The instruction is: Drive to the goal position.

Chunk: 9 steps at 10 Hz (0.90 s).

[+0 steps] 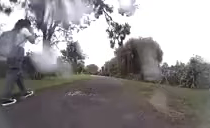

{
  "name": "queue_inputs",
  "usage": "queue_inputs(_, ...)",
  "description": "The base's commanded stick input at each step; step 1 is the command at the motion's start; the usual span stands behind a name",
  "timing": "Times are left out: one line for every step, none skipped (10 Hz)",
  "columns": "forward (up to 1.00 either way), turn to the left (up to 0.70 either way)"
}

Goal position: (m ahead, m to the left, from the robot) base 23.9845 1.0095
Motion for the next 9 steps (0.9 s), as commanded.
queue_inputs(0.85,0.0)
queue_inputs(0.85,0.0)
queue_inputs(0.85,0.0)
queue_inputs(0.85,0.0)
queue_inputs(0.85,0.0)
queue_inputs(0.85,0.0)
queue_inputs(0.85,0.0)
queue_inputs(0.85,0.0)
queue_inputs(0.85,0.0)
